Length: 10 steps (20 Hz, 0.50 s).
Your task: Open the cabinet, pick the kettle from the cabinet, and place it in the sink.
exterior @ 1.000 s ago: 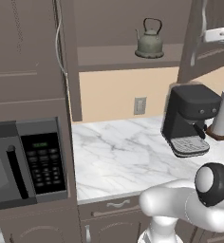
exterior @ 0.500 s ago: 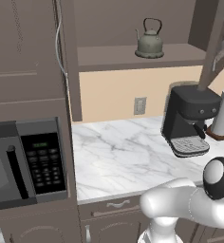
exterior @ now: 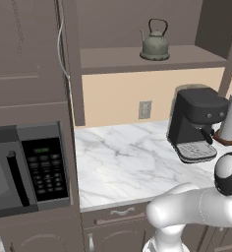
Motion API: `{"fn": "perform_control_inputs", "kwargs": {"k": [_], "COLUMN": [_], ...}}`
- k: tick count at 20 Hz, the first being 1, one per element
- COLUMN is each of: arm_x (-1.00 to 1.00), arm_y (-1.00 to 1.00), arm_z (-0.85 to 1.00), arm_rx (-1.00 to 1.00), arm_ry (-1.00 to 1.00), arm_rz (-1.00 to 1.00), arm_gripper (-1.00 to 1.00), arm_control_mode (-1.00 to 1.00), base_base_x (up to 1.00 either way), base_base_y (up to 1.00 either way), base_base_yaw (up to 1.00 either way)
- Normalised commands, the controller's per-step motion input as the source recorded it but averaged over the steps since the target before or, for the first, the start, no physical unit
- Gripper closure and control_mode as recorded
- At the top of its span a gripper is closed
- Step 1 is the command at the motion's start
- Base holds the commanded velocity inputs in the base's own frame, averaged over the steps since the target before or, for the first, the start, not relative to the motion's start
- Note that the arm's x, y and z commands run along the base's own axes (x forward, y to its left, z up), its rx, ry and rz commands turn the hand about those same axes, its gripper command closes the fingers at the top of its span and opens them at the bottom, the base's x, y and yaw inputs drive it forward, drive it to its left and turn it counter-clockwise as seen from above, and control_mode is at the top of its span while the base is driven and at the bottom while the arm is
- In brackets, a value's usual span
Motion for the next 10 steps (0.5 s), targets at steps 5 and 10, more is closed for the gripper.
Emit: {"fn": "perform_control_inputs", "kwargs": {"k": [5, 10], "arm_x": [-0.29, -0.39], "arm_y": [0.0, 0.17], "arm_z": [-0.09, -0.38], "arm_rx": [-0.01, -0.03], "arm_ry": [0.0, 0.0], "arm_rz": [-0.04, -0.19], "arm_gripper": [-1.0, -1.0], "arm_control_mode": [-1.0, -1.0], "base_base_x": [0.0, 0.0], "base_base_y": [0.0, 0.0], "base_base_yaw": [0.0, 0.0]}}
